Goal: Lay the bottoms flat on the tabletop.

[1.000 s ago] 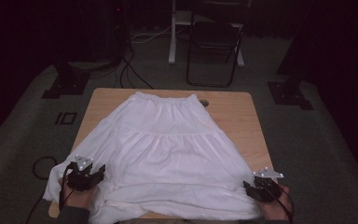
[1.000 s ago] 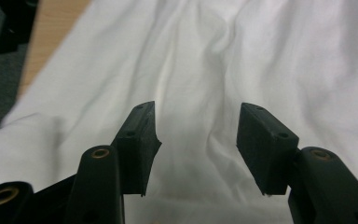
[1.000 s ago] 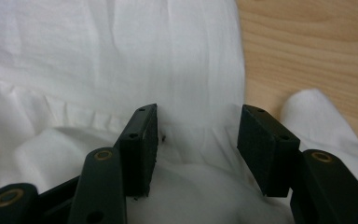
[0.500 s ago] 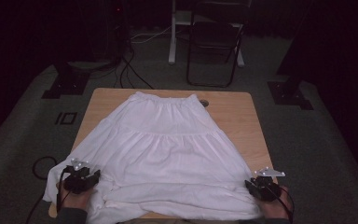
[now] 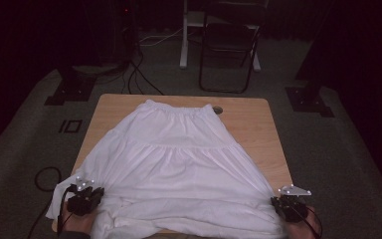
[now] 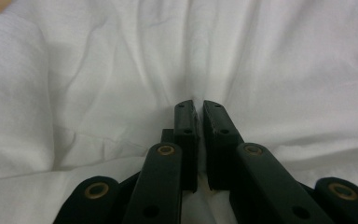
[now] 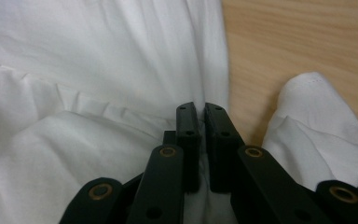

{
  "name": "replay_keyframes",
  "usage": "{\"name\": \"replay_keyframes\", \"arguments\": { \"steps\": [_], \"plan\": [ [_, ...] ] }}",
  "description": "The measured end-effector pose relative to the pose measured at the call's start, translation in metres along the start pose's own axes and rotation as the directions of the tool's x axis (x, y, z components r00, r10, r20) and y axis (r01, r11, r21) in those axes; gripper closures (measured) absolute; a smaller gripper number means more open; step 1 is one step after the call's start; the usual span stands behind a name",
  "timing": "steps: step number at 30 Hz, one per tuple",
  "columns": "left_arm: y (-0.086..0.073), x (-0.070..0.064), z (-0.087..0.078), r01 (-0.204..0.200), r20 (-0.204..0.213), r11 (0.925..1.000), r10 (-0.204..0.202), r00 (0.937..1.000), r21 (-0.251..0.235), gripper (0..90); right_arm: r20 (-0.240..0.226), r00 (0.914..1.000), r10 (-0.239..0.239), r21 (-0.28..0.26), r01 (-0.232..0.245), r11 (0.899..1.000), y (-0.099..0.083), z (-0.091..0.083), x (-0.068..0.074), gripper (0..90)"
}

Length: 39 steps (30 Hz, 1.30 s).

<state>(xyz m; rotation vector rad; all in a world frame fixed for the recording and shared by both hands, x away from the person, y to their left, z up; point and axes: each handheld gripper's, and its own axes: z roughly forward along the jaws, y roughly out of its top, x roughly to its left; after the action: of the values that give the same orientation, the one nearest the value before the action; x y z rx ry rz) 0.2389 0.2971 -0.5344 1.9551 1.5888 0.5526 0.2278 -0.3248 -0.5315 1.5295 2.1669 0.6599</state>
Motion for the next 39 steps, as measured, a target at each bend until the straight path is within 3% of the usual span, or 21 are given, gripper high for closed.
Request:
{"name": "replay_keyframes", "arguments": {
  "steps": [9, 12, 15, 16, 20, 24, 27, 30, 31, 35, 39],
  "plan": [
    [-0.014, -0.025, -0.012, -0.052, 0.096, 0.9983, 0.050, 0.9942, 0.025, 84.6, 0.047, 0.9964, 0.071, 0.005, -0.071, 0.997, -0.021, -0.013, -0.020, 85.0],
    [-0.017, -0.029, -0.015, -0.053, 0.107, 0.9982, 0.050, 0.9930, 0.027, 82.6, 0.069, 0.9941, 0.084, 0.013, -0.085, 0.996, -0.025, -0.017, -0.024, 84.9],
    [-0.016, -0.026, -0.016, -0.026, 0.083, 0.9996, 0.024, 0.9962, 0.014, 71.4, 0.075, 0.9935, 0.085, 0.027, -0.087, 0.996, -0.023, -0.017, -0.023, 82.2],
    [-0.015, -0.024, -0.017, -0.008, 0.080, 1.0000, 0.008, 0.9968, -0.003, 68.3, 0.068, 0.9944, 0.081, 0.029, -0.083, 0.996, -0.021, -0.017, -0.022, 77.0],
    [-0.002, -0.020, -0.022, 0.042, 0.059, 0.9949, -0.036, 0.9976, -0.092, 60.2, 0.036, 0.9977, 0.058, -0.042, -0.056, 0.998, -0.011, -0.016, -0.015, 58.3],
    [0.017, -0.021, -0.021, 0.045, 0.035, 0.9901, -0.040, 0.9986, -0.133, 54.7, 0.013, 0.9987, 0.050, -0.097, -0.048, 0.994, 0.007, -0.016, -0.007, 51.4],
    [0.029, -0.022, -0.011, 0.017, -0.001, 0.9944, -0.017, 0.9999, -0.104, 52.7, 0.001, 0.9995, 0.032, -0.108, -0.031, 0.994, 0.021, -0.011, -0.001, 49.5],
    [0.032, -0.015, 0.002, 0.019, -0.048, 0.9972, -0.022, 0.9986, -0.072, 52.4, 0.012, 0.9999, 0.012, -0.085, -0.011, 0.996, 0.030, -0.005, 0.004, 48.5],
    [0.031, -0.009, 0.007, 0.036, -0.058, 0.9982, -0.039, 0.9975, -0.047, 52.2, 0.012, 0.9999, 0.009, -0.085, -0.008, 0.996, 0.031, -0.004, 0.004, 48.3],
    [0.022, 0.001, 0.011, 0.081, -0.048, 0.9963, -0.082, 0.9955, -0.029, 51.6, 0.015, 0.9997, 0.019, -0.068, -0.018, 0.998, 0.035, 0.001, 0.003, 47.9],
    [0.014, 0.006, 0.014, 0.080, -0.067, 0.9966, -0.081, 0.9944, -0.020, 52.2, 0.010, 0.9994, 0.034, -0.036, -0.034, 0.999, 0.032, 0.013, 0.000, 47.9]
  ]
}}
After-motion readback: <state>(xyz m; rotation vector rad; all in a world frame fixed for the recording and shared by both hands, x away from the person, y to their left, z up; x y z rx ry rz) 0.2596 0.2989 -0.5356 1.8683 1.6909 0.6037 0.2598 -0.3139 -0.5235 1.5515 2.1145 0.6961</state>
